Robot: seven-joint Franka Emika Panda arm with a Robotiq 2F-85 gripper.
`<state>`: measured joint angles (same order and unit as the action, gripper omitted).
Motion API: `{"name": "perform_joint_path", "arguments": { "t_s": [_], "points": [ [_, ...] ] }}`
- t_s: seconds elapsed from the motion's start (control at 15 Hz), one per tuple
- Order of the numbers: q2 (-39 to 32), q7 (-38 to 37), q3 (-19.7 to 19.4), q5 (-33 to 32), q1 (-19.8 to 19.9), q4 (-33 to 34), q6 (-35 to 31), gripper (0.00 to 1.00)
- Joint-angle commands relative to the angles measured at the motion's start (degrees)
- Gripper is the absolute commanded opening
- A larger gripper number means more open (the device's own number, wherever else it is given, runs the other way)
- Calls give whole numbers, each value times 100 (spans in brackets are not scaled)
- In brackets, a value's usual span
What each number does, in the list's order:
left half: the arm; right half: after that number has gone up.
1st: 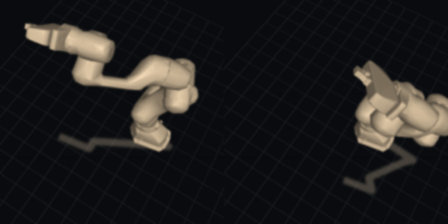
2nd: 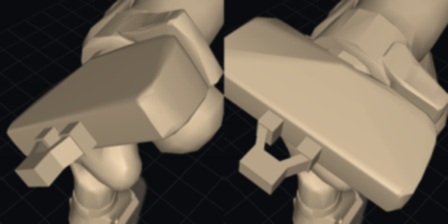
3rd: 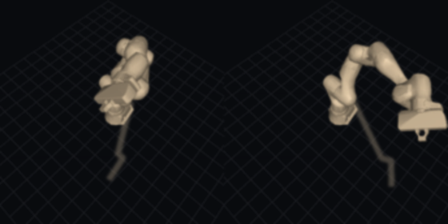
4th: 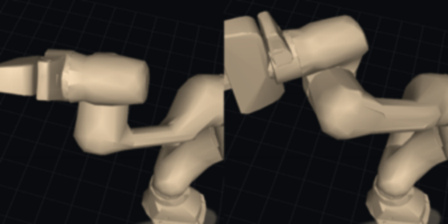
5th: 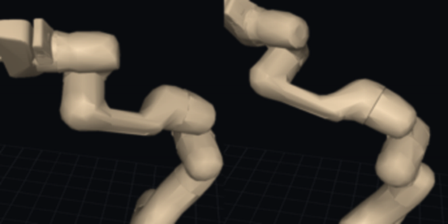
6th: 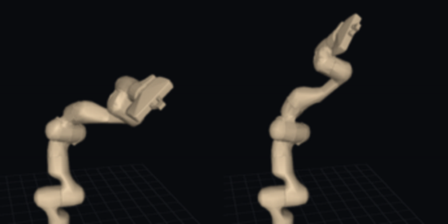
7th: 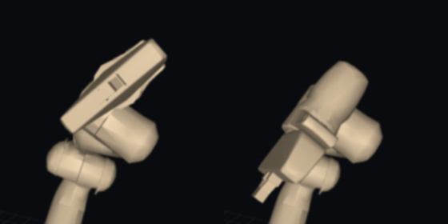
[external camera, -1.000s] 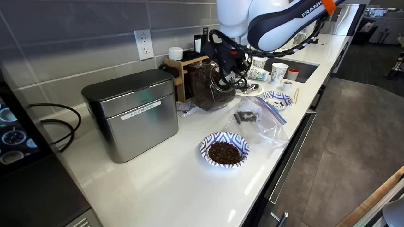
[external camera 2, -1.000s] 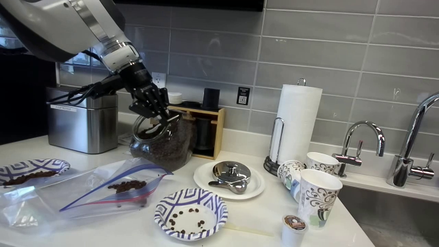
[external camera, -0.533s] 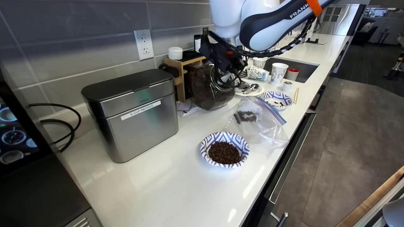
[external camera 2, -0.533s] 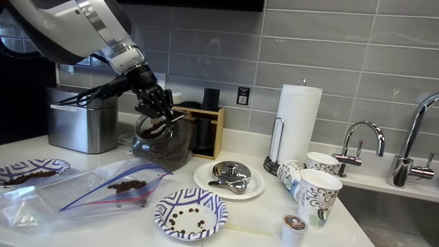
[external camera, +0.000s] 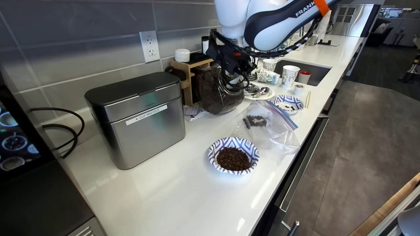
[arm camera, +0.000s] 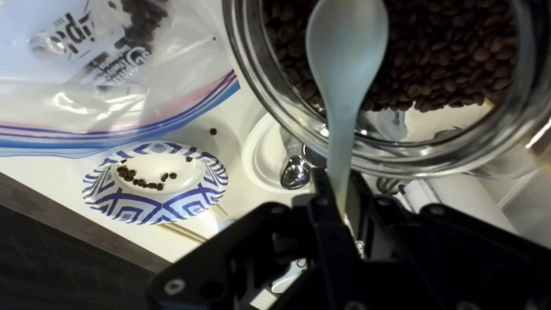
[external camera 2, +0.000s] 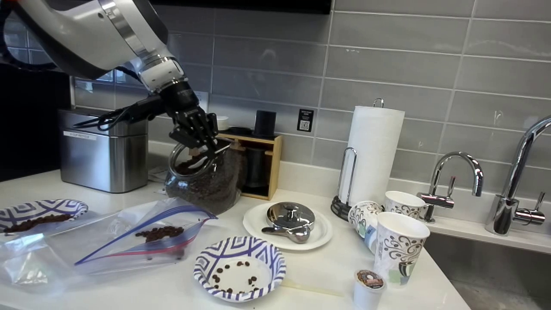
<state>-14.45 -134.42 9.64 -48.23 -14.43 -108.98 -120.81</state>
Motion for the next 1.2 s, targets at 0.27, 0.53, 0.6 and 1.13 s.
{"name": "perform_joint_path", "arguments": {
  "t_s": [0.27, 0.53, 0.6, 1.13],
  "points": [
    [-372, -407, -99, 178, -128, 375, 431, 3],
    [-431, -592, -127, 159, -125, 426, 423, 3],
    [-433, -610, -132, 161, -122, 428, 413, 3],
    [-577, -533, -82, 97, -226, 554, 515, 3]
  ]
}}
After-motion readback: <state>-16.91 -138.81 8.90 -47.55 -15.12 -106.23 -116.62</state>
